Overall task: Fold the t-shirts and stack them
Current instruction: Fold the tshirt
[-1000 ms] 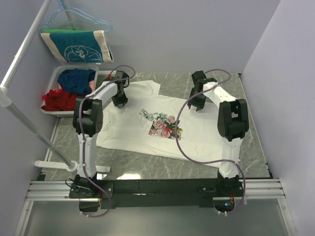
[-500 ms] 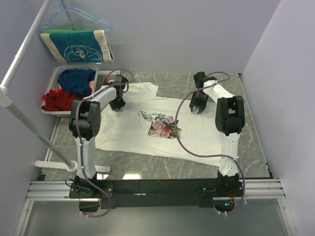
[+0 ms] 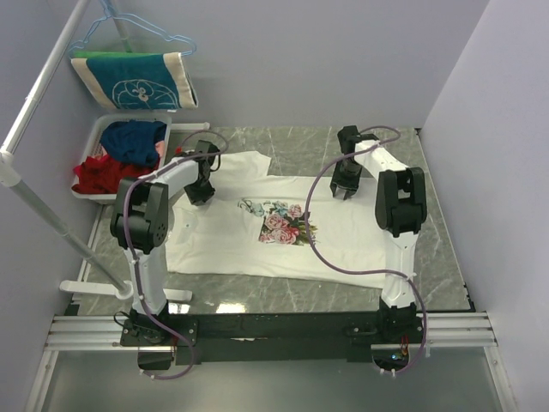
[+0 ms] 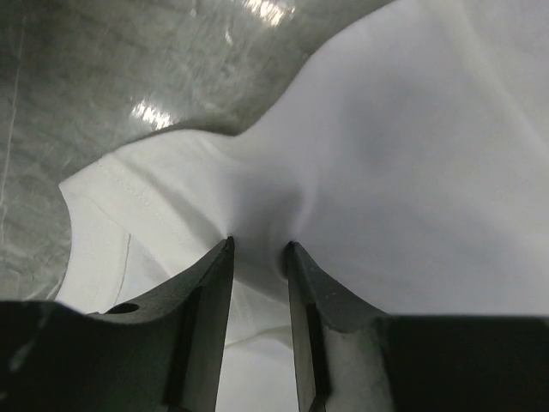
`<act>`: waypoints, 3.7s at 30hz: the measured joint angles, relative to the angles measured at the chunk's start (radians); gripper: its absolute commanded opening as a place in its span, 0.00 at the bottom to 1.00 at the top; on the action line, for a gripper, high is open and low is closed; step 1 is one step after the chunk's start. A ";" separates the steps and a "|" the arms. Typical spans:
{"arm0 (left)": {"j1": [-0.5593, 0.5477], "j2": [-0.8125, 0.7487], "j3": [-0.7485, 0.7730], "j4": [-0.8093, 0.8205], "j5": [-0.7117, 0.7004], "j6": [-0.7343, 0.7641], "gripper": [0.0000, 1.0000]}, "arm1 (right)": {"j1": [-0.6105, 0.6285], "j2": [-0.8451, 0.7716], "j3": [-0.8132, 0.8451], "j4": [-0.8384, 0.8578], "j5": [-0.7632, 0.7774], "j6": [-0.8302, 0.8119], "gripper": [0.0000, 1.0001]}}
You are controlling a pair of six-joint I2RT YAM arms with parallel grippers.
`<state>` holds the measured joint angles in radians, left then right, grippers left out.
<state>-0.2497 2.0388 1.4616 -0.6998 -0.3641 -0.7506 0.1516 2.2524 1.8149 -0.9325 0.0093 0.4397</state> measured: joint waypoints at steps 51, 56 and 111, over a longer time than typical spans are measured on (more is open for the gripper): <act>0.031 0.429 0.720 -0.057 0.150 0.182 0.45 | 0.010 -0.095 0.022 -0.004 0.054 -0.003 0.45; 0.030 0.482 0.787 -0.056 0.084 0.194 0.46 | 0.013 -0.095 0.021 0.000 0.047 0.005 0.45; 0.119 0.332 0.711 -0.090 0.183 0.285 0.56 | 0.963 0.049 0.195 0.080 -0.078 -0.240 0.46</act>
<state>-0.1303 2.3711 2.1731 -0.7902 -0.1806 -0.4652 1.1149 2.3013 2.0102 -0.8520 -0.0685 0.1993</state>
